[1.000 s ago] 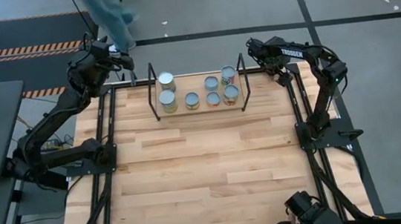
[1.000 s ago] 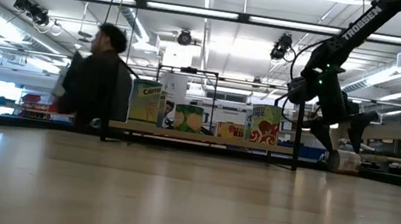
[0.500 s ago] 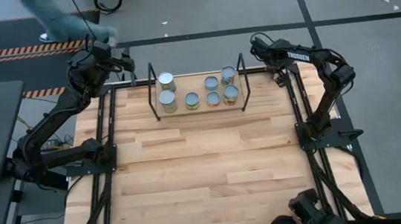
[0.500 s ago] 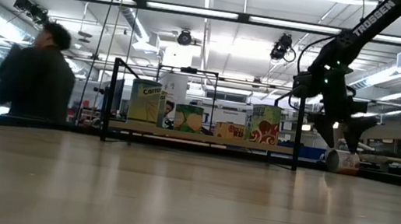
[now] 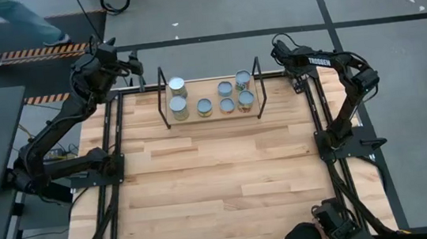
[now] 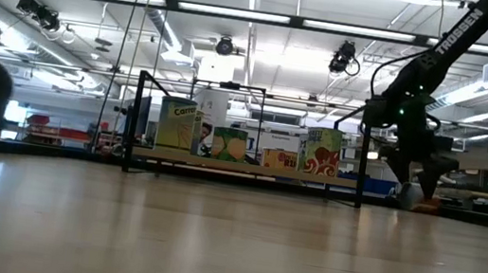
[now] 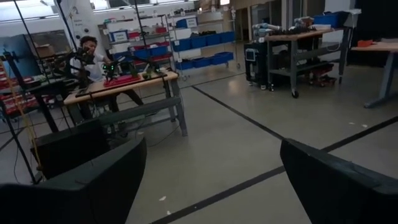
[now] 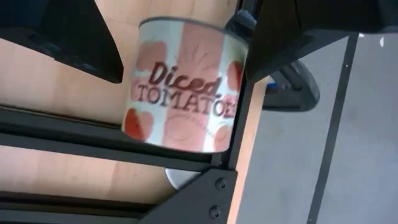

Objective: Pick and place cans onto a shelf
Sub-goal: Move the red can to the bottom right of the table

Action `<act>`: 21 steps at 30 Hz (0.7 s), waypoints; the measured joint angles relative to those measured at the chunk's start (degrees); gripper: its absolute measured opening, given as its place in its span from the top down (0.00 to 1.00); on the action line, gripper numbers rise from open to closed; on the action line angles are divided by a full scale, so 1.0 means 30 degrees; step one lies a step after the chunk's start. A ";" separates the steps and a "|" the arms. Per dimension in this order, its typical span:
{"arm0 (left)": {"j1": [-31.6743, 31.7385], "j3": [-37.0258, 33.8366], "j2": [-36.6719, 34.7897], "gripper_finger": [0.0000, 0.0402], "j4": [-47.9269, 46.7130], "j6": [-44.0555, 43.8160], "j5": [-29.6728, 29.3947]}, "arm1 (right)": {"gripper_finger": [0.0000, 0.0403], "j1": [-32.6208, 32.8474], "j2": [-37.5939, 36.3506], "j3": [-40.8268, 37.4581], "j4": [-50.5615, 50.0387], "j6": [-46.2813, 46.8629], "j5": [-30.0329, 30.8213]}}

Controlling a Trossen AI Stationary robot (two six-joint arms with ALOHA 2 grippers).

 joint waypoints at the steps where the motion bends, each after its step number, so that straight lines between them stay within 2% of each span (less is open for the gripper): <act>1: 0.0000 0.0000 0.0000 0.06 0.0068 -0.0008 0.0000 | 0.14 -0.0105 0.0000 0.0000 0.0014 -0.0064 -0.0145; 6: 0.0000 0.0000 0.0000 0.06 0.0200 -0.0008 0.0000 | 0.15 -0.0341 0.0036 -0.0408 0.0634 -0.0608 -0.0395; 10: -0.0020 0.0000 0.0000 0.06 0.0193 -0.0032 -0.0002 | 0.21 -0.0307 0.0146 -0.0358 0.0663 -0.0945 -0.0845; 15: -0.0406 0.0000 0.0000 0.06 0.0171 -0.0030 -0.0007 | 0.27 0.0356 0.0215 -0.0319 0.0533 -0.1208 -0.1238; 21: -0.0944 0.0000 0.0000 0.06 0.0142 -0.0023 0.0000 | 0.27 0.1312 -0.0059 -0.0331 -0.0794 -0.2514 -0.2371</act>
